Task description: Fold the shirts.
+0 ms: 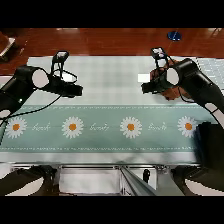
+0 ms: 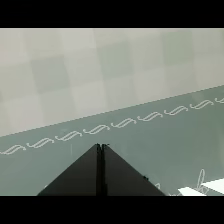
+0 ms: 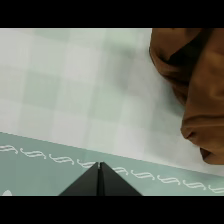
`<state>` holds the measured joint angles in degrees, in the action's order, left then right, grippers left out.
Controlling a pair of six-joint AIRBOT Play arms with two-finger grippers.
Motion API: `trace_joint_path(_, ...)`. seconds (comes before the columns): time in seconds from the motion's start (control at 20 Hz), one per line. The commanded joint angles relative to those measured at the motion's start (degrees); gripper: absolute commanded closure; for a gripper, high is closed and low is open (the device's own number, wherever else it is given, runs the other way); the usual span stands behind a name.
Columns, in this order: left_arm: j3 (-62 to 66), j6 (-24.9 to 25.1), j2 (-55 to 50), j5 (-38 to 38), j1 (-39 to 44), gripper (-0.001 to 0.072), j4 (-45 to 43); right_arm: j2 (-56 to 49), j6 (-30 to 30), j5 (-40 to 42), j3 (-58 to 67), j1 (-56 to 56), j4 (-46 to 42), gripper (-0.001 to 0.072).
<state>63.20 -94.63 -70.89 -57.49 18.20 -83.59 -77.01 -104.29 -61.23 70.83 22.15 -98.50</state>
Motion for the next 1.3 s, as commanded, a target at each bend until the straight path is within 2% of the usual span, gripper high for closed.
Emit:
trace_joint_path(0.0,0.0,0.0,0.0,0.0,0.0,0.0688,0.0,0.0,0.0,0.0,0.0,0.0,0.0,0.0690)
trace_joint_path(0.55,0.0,0.0,0.0,0.1,0.0,0.0688,0.0,0.0,0.0,0.0,0.0,0.0,0.0,0.0690)
trace_joint_path(0.65,0.0,0.0,-0.1,3.0,0.0,0.0688,0.0,0.0,0.0,0.1,0.0,0.0,-0.3,0.0690)
trace_joint_path(0.8,0.0,0.0,-0.3,11.2,-0.1,0.0687,-0.9,0.0,0.3,8.1,0.0,0.0,-8.9,0.0690)
trace_joint_path(0.85,0.0,0.0,-0.7,14.5,-0.1,0.0657,-2.3,0.0,-0.2,9.8,0.0,0.0,-10.4,0.0690)
trace_joint_path(0.9,0.0,0.0,-1.3,18.1,-0.1,0.0501,-4.2,-0.2,-0.2,12.3,0.0,0.0,-11.6,0.0690)
trace_joint_path(0.95,0.0,0.0,-1.9,21.7,-0.1,0.0244,-6.1,-0.4,-0.3,15.4,0.0,0.0,-13.1,0.0663)
trace_joint_path(1.0,0.0,0.0,-2.6,25.0,-0.1,0.0200,-8.2,-0.8,-1.2,18.3,0.0,0.0,-15.7,0.0444)
trace_joint_path(1.05,0.0,0.0,-3.0,26.9,-0.3,0.0200,-9.5,-1.7,-4.7,21.3,0.0,-0.5,-20.7,0.0299)
trace_joint_path(1.1,0.0,0.0,-3.1,28.2,-0.7,0.0201,-9.6,-2.9,-9.9,23.0,0.1,-1.9,-26.2,0.0299)
trace_joint_path(1.2,0.0,0.0,-3.1,28.3,-1.5,0.0201,-9.4,-6.1,-27.8,23.1,0.1,-8.1,-37.0,0.0302)
trace_joint_path(1.25,0.0,0.0,-3.1,28.3,-1.7,0.0201,-9.4,-7.7,-34.2,23.3,0.6,-12.3,-37.5,0.0302)
